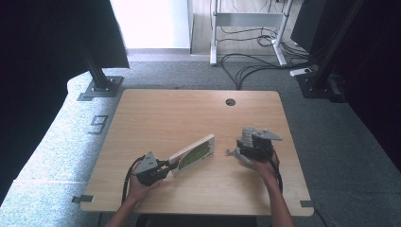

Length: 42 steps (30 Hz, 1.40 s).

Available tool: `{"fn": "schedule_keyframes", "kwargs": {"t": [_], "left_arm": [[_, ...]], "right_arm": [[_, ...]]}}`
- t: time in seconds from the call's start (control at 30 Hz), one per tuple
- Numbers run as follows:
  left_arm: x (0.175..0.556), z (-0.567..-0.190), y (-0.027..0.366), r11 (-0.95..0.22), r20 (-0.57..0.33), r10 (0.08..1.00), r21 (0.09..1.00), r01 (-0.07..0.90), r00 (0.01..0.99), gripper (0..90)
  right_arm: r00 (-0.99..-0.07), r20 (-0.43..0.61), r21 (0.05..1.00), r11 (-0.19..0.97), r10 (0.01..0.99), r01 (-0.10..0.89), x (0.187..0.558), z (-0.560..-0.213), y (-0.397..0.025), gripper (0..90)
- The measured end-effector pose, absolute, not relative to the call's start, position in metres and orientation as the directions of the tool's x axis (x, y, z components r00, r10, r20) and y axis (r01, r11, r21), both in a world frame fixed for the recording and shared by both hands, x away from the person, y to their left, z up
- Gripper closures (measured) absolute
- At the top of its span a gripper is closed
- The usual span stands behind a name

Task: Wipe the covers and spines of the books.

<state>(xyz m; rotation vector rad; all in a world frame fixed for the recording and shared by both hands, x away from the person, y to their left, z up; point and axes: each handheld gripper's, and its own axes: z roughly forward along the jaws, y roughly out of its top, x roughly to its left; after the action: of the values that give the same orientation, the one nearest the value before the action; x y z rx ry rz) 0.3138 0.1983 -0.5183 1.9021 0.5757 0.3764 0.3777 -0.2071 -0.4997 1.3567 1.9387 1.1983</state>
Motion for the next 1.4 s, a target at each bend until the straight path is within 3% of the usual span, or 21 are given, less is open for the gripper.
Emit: {"fn": "schedule_keyframes", "kwargs": {"t": [0.2,0.4,0.63,1.4], "left_arm": [[0.313,-0.518,0.198,-0.322,-0.002,0.553,0.922,0.216,0.833,79.5],[0.313,-0.518,0.198,-0.322,-0.002,0.552,0.922,0.215,0.834,79.5],[0.313,-0.518,0.198,-0.323,0.000,0.551,0.922,0.213,0.834,79.4],[0.314,-0.519,0.198,-0.321,-0.001,0.553,0.922,0.215,0.833,79.4]], "right_arm": [[-0.516,0.183,0.863,0.114,0.837,0.491,0.383,-0.501,-0.180,27.6],[-0.562,0.226,0.877,0.085,0.796,0.473,0.384,-0.494,-0.167,29.5],[-0.652,0.185,0.890,0.156,0.735,0.428,0.382,-0.488,-0.155,30.0],[-0.752,0.229,0.896,0.167,0.619,0.411,0.393,-0.493,-0.128,25.9]]}}
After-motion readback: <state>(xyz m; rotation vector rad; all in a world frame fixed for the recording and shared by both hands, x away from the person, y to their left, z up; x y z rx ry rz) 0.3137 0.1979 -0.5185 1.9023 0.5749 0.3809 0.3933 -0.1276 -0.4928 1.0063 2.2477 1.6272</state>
